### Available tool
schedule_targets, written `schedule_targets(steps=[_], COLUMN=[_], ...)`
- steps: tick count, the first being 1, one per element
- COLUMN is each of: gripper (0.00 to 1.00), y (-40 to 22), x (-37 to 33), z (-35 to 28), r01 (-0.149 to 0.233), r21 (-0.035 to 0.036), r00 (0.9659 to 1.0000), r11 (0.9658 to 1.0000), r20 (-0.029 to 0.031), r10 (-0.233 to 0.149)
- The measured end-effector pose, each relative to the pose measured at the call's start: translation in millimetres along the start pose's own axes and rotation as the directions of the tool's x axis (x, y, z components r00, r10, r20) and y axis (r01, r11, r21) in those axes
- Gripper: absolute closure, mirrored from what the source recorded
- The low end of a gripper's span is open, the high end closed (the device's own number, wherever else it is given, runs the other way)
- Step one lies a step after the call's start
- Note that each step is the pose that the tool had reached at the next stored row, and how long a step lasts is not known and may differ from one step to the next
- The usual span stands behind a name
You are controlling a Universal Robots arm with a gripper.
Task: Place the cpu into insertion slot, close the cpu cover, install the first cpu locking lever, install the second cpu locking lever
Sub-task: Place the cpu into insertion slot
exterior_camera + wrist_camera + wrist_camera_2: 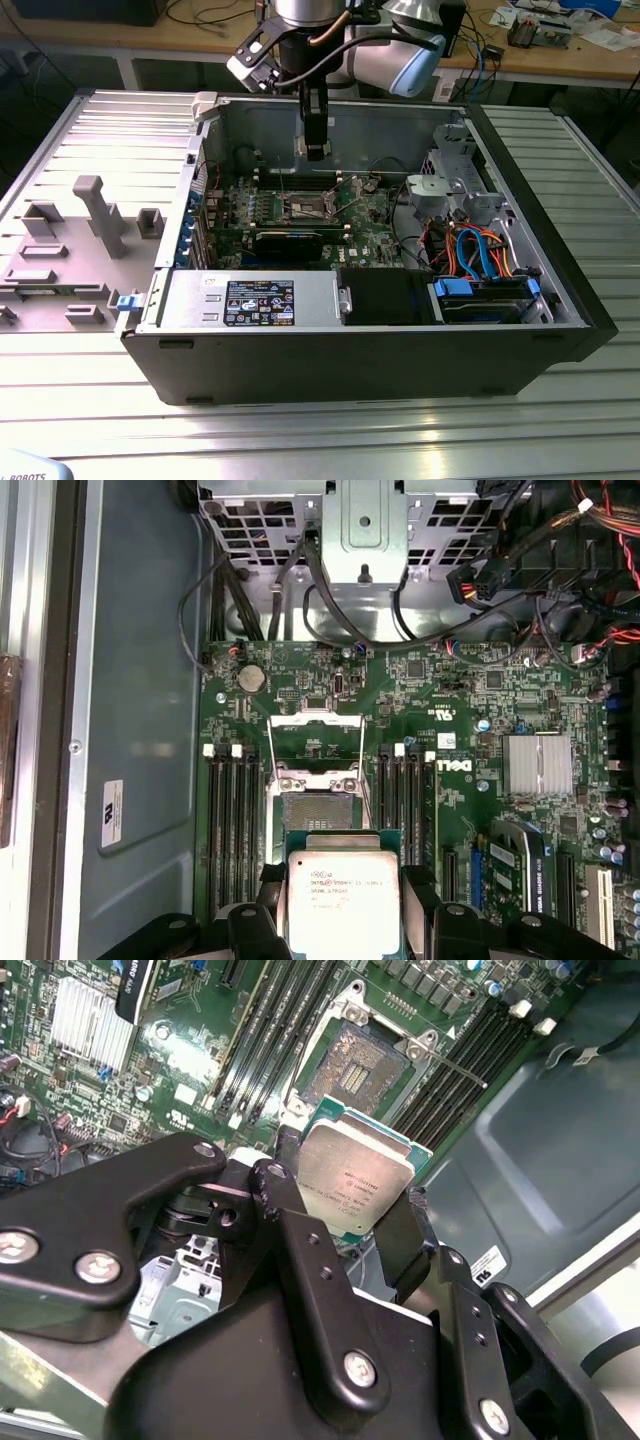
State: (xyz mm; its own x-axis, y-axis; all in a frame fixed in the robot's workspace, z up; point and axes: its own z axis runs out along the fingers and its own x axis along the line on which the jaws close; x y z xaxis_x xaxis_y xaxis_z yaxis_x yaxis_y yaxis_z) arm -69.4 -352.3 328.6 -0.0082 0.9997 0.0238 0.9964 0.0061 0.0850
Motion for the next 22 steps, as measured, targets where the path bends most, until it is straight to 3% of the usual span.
schedule_targets(steps=[14, 22], gripper=[0.46, 0.46], y=[-0.2, -0.9], x=[-0.1, -0.3], z=[2.7, 11.0], r01=[0.000, 0.000], r21=[-0.0001, 0.0000], r00=[1.0000, 1.0000], r11=[1.0000, 1.0000], r20=[-0.0001, 0.0001], r10=[0.000, 0.000])
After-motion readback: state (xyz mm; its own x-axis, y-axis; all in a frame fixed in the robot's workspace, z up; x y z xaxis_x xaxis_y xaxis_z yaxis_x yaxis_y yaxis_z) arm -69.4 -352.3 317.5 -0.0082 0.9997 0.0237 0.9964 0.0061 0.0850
